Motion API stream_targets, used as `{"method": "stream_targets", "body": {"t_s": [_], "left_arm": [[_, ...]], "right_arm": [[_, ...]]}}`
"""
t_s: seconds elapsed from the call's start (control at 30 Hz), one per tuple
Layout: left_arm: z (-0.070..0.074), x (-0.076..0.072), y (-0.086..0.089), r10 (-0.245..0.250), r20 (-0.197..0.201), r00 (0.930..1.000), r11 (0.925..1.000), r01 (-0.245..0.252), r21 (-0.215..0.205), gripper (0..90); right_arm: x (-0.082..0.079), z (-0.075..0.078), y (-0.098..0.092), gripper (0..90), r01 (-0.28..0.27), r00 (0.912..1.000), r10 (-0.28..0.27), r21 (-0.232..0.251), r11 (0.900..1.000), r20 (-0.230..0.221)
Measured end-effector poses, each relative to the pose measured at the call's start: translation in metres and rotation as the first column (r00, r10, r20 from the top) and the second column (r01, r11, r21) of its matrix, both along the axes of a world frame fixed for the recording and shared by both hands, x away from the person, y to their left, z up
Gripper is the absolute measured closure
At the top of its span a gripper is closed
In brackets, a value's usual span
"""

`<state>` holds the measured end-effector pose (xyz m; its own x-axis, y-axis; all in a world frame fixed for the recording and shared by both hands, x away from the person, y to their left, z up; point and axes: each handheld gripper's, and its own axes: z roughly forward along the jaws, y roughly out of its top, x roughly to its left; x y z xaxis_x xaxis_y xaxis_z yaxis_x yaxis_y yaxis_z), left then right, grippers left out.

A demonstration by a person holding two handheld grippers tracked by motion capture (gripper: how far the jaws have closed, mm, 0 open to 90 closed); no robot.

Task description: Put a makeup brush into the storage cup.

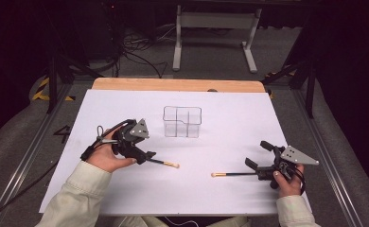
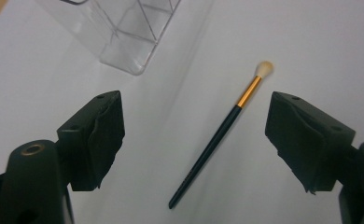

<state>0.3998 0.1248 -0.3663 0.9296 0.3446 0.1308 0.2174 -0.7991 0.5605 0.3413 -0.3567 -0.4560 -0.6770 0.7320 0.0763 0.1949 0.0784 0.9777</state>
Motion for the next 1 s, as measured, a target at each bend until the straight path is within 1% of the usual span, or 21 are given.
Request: {"method": "stream_targets", "body": {"t_s": [0.03, 0.07, 0.13, 0.17, 0.27, 0.37, 0.4, 0.43, 0.47, 0.5, 0.57, 0.63, 0.7, 0.77, 0.8, 0.83, 0.87, 0.9, 1.0], "left_arm": [[0.0, 0.002, -0.001, -0.015, -0.026, 0.9995, 0.9998, 0.016, 0.011, 23.4], [-0.001, 0.003, -0.003, -0.017, -0.04, 0.9991, 0.9996, 0.018, 0.022, 24.7], [-0.003, 0.005, -0.006, -0.009, -0.052, 0.9986, 0.9985, 0.011, 0.053, 23.9], [-0.005, 0.006, -0.007, -0.015, -0.055, 0.9984, 0.9976, 0.019, 0.067, 24.0], [-0.007, 0.008, -0.01, -0.019, -0.055, 0.9983, 0.9962, 0.023, 0.084, 24.0], [-0.009, 0.009, -0.013, -0.025, -0.053, 0.9983, 0.9936, 0.031, 0.108, 23.7], [-0.009, 0.009, -0.014, -0.029, -0.047, 0.9985, 0.992, 0.034, 0.122, 23.8], [-0.009, 0.009, -0.014, -0.029, -0.047, 0.9985, 0.992, 0.034, 0.122, 24.6], [-0.011, 0.009, -0.016, -0.04, -0.048, 0.9981, 0.9888, 0.047, 0.142, 26.3], [-0.012, 0.008, -0.017, -0.044, -0.051, 0.9977, 0.9869, 0.051, 0.153, 27.6], [-0.014, 0.009, -0.019, -0.049, -0.046, 0.9977, 0.984, 0.056, 0.169, 27.6], [-0.016, 0.01, -0.02, -0.05, -0.052, 0.9974, 0.9812, 0.059, 0.184, 27.7], [-0.019, 0.011, -0.022, -0.063, -0.053, 0.9966, 0.9756, 0.073, 0.207, 28.2], [-0.02, 0.011, -0.023, -0.056, -0.057, 0.9968, 0.976, 0.067, 0.207, 28.8], [-0.022, 0.011, -0.023, -0.065, -0.06, 0.9961, 0.973, 0.077, 0.218, 28.8], [-0.023, 0.012, -0.024, -0.066, -0.067, 0.9956, 0.972, 0.079, 0.221, 30.0], [-0.025, 0.012, -0.025, -0.076, -0.069, 0.9947, 0.9688, 0.09, 0.231, 33.6], [-0.025, 0.012, -0.025, -0.076, -0.069, 0.9947, 0.9688, 0.09, 0.231, 34.2], [-0.028, 0.014, -0.026, -0.086, -0.081, 0.993, 0.9635, 0.104, 0.247, 35.8]], "right_arm": [[0.0, 0.0, 0.0, 0.1, 0.0, 1.0, 0.0, -0.001, 1.0, 0.002], [0.0, 0.0, 0.0, 0.1, 0.001, 1.0, -0.001, -0.003, 1.0, 0.003], [0.0, 0.0, 0.001, 0.1, -0.001, 1.0, 0.001, -0.008, 1.0, 0.005], [-0.001, 0.0, 0.001, 0.1, -0.002, 1.0, 0.002, -0.008, 1.0, 0.005], [-0.001, 0.0, 0.001, 0.1, -0.001, 1.0, 0.001, -0.009, 1.0, 0.006], [-0.001, 0.0, 0.001, 0.2, 0.0, 1.0, 0.0, -0.011, 1.0, 0.008], [-0.001, 0.0, 0.001, 0.1, 0.001, 1.0, -0.001, -0.011, 1.0, 0.008], [-0.001, 0.0, 0.001, 0.1, 0.003, 1.0, -0.003, -0.012, 1.0, 0.009], [-0.001, 0.0, 0.001, 0.1, 0.001, 1.0, -0.001, -0.014, 1.0, 0.009], [-0.001, 0.0, 0.002, 0.1, 0.0, 1.0, 0.001, -0.017, 1.0, 0.008], [-0.001, 0.0, 0.002, 0.1, -0.001, 1.0, 0.001, -0.019, 1.0, 0.009], [-0.001, 0.0, 0.002, 0.2, -0.002, 1.0, 0.002, -0.02, 1.0, 0.009], [-0.001, 0.0, 0.002, 0.2, 0.0, 1.0, 0.0, -0.02, 1.0, 0.009], [-0.001, 0.0, 0.002, 0.1, 0.001, 0.9999, -0.001, -0.019, 1.0, 0.01], [-0.001, 0.0, 0.002, 0.1, 0.002, 1.0, -0.002, -0.018, 1.0, 0.009], [-0.001, 0.0, 0.002, 0.2, 0.001, 1.0, 0.0, -0.018, 1.0, 0.008], [-0.001, 0.0, 0.001, 0.1, 0.002, 1.0, -0.002, -0.015, 1.0, 0.007], [-0.001, 0.0, 0.001, 0.1, 0.002, 1.0, -0.002, -0.015, 1.0, 0.007], [0.0, 0.0, 0.002, 0.2, -0.002, 1.0, 0.002, -0.018, 1.0, 0.005]]}}
